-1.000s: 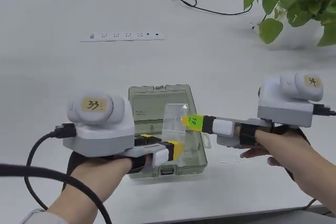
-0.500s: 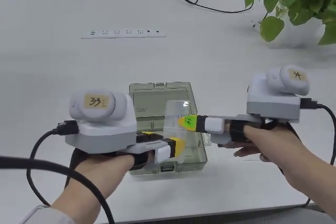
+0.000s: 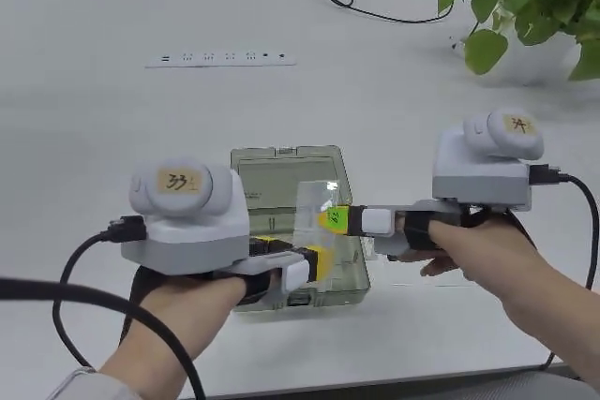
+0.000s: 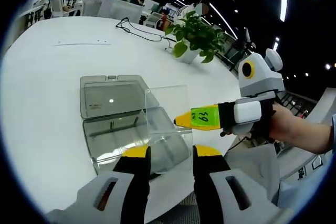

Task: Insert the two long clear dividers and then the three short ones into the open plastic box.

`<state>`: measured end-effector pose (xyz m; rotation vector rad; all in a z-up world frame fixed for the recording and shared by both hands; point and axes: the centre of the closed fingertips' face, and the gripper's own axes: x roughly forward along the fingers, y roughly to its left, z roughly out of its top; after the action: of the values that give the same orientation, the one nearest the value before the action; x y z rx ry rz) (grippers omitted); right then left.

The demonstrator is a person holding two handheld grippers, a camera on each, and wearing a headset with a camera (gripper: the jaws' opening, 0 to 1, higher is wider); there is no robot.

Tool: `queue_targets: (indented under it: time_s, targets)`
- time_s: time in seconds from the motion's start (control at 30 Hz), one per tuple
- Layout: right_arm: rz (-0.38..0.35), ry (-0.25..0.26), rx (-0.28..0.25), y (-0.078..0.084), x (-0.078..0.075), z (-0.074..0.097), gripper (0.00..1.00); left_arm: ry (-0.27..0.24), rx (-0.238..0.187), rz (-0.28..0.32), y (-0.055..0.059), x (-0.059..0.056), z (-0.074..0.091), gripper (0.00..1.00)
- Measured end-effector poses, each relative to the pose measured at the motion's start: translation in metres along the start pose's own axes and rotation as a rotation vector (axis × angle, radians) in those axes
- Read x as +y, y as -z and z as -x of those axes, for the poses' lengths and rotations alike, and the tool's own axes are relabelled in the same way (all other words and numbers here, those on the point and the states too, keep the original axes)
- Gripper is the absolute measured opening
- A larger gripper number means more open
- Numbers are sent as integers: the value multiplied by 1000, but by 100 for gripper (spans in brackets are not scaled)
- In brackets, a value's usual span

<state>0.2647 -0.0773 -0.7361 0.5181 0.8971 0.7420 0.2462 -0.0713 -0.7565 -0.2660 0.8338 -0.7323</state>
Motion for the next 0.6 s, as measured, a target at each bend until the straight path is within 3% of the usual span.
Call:
queue_targets:
  time_s: [0.43,0.6]
  targets:
    - [21,11,42,1,1,0,2,11,-10,12,2,-1,0,30]
    - [25,6,50,2,0,1,2,23,-23,-12,1,-2,1,32]
